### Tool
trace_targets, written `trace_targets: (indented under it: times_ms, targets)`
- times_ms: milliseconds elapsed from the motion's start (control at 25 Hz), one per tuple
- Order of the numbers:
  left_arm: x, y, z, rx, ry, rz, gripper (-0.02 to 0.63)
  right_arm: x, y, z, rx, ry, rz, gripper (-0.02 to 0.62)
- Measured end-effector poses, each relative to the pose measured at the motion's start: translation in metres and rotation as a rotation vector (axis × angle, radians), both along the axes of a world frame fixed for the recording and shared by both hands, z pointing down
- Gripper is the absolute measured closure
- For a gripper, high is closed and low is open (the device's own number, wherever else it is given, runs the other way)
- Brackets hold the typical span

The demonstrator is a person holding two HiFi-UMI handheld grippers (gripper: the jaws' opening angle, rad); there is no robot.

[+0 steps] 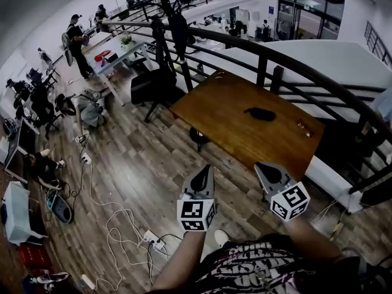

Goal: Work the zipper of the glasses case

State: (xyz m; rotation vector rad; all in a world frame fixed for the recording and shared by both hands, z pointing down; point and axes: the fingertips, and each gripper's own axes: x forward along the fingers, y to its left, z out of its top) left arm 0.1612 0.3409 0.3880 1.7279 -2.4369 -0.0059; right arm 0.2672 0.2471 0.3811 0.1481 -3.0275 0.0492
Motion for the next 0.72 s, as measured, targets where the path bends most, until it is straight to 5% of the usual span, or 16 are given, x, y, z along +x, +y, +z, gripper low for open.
trace_targets:
  times_ms: [240,720]
  targets:
    - [-0.052,-0.022,0.03,0.023,0.063,0.035,0.601,-0.039,-0.005,0.032,0.024,0.065,0.006,0.601]
    - [-0.082,-0.173,0.042,-0.062,0.106,0.196,0.601,-0.077,-0.168,0.035,-0.034,0.063,0.175,0.601]
